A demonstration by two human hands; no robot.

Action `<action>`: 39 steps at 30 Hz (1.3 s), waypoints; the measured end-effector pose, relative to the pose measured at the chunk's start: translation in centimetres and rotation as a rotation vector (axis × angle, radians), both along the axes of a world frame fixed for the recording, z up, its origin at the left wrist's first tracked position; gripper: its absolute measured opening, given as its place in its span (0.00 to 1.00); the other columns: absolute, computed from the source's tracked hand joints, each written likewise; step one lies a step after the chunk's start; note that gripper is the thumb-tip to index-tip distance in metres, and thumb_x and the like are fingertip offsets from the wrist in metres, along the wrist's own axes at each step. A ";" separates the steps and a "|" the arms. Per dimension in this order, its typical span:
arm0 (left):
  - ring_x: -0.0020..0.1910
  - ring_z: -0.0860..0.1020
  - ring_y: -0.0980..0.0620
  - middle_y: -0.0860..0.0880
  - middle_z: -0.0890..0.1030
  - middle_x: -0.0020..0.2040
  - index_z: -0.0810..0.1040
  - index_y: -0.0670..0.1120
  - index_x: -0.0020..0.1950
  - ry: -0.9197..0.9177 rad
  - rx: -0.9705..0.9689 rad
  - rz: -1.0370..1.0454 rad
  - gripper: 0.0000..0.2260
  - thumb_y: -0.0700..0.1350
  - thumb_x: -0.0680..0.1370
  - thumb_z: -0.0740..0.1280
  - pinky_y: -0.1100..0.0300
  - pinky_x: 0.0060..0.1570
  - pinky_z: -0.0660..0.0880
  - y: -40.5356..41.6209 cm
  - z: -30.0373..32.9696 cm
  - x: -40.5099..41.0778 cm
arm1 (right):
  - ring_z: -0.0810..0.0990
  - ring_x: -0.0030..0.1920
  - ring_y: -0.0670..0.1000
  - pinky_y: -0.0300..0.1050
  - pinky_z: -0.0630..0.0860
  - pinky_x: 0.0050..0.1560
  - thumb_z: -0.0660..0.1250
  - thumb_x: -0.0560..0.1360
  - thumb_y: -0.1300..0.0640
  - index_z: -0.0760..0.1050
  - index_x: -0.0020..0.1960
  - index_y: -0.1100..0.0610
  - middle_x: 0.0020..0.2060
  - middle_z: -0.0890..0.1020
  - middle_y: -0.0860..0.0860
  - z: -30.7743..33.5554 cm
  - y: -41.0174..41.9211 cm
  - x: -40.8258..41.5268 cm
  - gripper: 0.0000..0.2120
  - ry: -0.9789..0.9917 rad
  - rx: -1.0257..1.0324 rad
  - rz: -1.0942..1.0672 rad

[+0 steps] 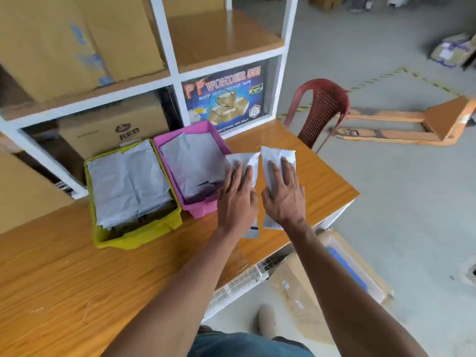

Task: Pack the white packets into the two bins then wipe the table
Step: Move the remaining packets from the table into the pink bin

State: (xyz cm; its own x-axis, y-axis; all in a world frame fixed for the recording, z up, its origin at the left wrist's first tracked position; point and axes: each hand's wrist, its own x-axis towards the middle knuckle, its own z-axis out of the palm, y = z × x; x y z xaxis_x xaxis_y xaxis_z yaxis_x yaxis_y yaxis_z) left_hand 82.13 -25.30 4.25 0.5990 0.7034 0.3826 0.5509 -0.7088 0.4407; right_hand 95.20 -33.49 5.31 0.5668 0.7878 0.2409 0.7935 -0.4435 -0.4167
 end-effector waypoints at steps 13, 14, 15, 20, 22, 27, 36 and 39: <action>0.86 0.46 0.46 0.48 0.52 0.87 0.52 0.50 0.87 0.139 -0.196 0.524 0.29 0.52 0.87 0.55 0.42 0.82 0.53 10.3 2.5 -3.4 | 0.51 0.84 0.57 0.67 0.67 0.75 0.64 0.80 0.43 0.54 0.84 0.47 0.85 0.51 0.52 1.6 14.8 -1.8 0.36 0.045 -0.064 0.430; 0.86 0.46 0.47 0.48 0.52 0.87 0.52 0.51 0.87 0.144 -0.207 0.539 0.29 0.52 0.86 0.55 0.41 0.81 0.54 11.0 2.5 -3.6 | 0.52 0.84 0.57 0.67 0.67 0.75 0.63 0.80 0.43 0.55 0.84 0.47 0.85 0.52 0.52 1.6 15.7 -2.1 0.36 0.044 -0.068 0.437; 0.86 0.46 0.47 0.49 0.52 0.87 0.52 0.51 0.87 0.148 -0.216 0.547 0.29 0.52 0.86 0.55 0.40 0.80 0.55 11.7 2.6 -3.8 | 0.52 0.84 0.57 0.67 0.67 0.75 0.63 0.80 0.43 0.55 0.84 0.47 0.85 0.52 0.52 1.6 16.5 -2.3 0.36 0.040 -0.076 0.438; 0.86 0.45 0.47 0.48 0.51 0.87 0.51 0.51 0.87 0.163 -0.267 0.548 0.29 0.53 0.87 0.54 0.39 0.81 0.53 15.4 2.1 -3.7 | 0.52 0.84 0.57 0.65 0.65 0.75 0.61 0.82 0.42 0.54 0.85 0.47 0.85 0.52 0.53 1.2 20.1 -3.0 0.34 0.046 -0.128 0.435; 0.86 0.45 0.45 0.47 0.51 0.87 0.51 0.50 0.87 0.176 -0.257 0.527 0.29 0.53 0.87 0.53 0.42 0.83 0.51 16.7 1.9 -3.4 | 0.52 0.84 0.59 0.65 0.65 0.75 0.59 0.83 0.38 0.55 0.84 0.47 0.85 0.54 0.55 0.9 21.4 -3.1 0.33 0.068 -0.130 0.432; 0.86 0.45 0.45 0.47 0.51 0.87 0.50 0.50 0.87 0.199 -0.263 0.516 0.28 0.53 0.88 0.53 0.44 0.84 0.49 18.7 1.6 -3.0 | 0.59 0.82 0.67 0.66 0.63 0.78 0.48 0.81 0.35 0.61 0.82 0.53 0.81 0.61 0.64 -0.9 23.9 -3.4 0.35 0.048 -0.103 0.477; 0.86 0.44 0.45 0.47 0.49 0.87 0.48 0.50 0.87 0.286 -0.324 0.569 0.29 0.54 0.87 0.52 0.42 0.83 0.49 21.3 0.1 -2.2 | 0.53 0.82 0.68 0.67 0.61 0.78 0.62 0.83 0.43 0.54 0.84 0.53 0.83 0.54 0.64 -2.4 27.1 -2.5 0.34 -0.044 -0.246 0.578; 0.86 0.42 0.45 0.47 0.48 0.87 0.48 0.50 0.87 0.308 -0.348 0.586 0.29 0.54 0.87 0.51 0.41 0.82 0.47 21.6 0.0 -1.5 | 0.49 0.83 0.68 0.66 0.55 0.81 0.66 0.81 0.45 0.51 0.85 0.54 0.83 0.51 0.65 -3.1 27.8 -2.1 0.39 -0.056 -0.270 0.620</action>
